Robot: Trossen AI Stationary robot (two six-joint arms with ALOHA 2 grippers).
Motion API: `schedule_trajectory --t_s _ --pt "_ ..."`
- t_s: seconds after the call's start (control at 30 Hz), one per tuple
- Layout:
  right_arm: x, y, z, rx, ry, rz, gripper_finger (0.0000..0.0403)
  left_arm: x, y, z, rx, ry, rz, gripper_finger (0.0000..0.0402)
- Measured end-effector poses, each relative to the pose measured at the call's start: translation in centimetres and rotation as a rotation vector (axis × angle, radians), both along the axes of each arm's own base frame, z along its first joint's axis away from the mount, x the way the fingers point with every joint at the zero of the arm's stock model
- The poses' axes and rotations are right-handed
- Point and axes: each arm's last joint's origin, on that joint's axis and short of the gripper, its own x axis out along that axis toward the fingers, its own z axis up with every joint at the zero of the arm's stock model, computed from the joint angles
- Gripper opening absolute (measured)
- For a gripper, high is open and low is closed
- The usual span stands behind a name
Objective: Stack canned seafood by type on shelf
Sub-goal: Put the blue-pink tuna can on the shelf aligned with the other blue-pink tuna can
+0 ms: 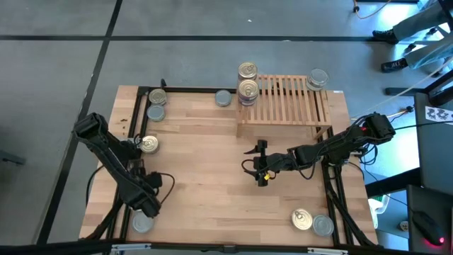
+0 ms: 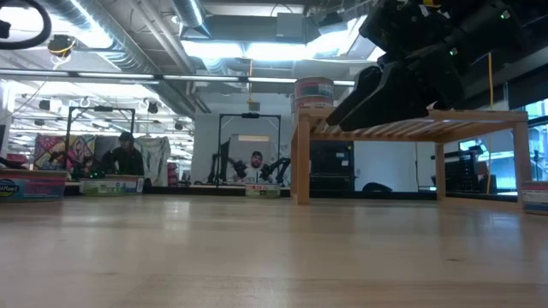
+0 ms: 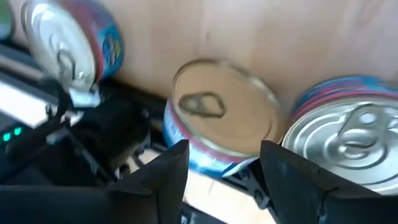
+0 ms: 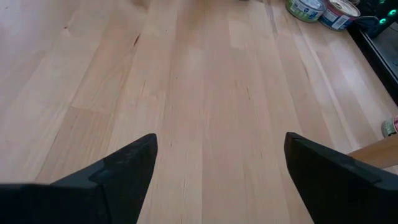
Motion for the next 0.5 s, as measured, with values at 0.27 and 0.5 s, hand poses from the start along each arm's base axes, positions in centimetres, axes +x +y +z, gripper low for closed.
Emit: schedule_trajectory --t_s 0.27,0.5 --pt "0.0 0.0 0.0 0.0 0.002 0.0 0.0344 -0.4 0.3 -0.1 0.08 -0.013 0.2 0.0174" --pt "0.0 0.0 0.0 0.0 0.003 0.0 0.0344 -1.0 0.6 -1.8 0.121 -0.009 0.393 0.0168"
